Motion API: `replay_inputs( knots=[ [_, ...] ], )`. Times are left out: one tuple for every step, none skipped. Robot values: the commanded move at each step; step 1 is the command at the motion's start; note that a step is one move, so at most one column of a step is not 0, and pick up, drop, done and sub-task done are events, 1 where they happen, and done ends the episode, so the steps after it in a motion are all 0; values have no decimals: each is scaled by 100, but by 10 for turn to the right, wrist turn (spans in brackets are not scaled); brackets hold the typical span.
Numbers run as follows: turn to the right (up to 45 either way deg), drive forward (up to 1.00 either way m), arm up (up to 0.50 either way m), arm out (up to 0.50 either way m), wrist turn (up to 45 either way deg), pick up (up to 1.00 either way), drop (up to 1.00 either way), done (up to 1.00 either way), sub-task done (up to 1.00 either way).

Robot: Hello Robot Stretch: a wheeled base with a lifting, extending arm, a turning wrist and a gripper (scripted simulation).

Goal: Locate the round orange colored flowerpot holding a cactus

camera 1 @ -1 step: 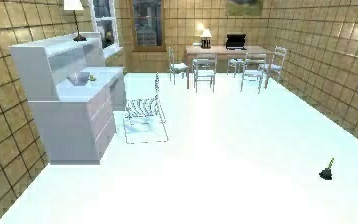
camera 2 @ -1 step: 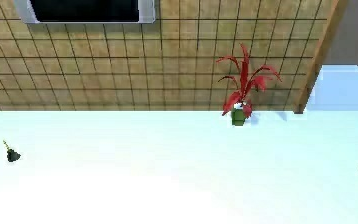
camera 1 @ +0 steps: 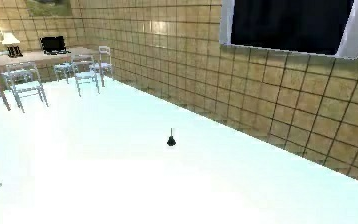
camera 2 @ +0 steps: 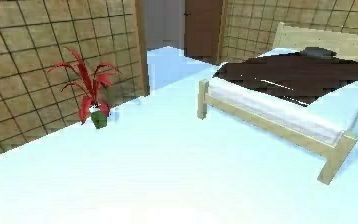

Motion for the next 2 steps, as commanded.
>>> replay_inputs(
  knots=[
    [450,0,0,0,0,0,0,0,0],
    [420,0,0,0,0,0,0,0,0]
  ],
)
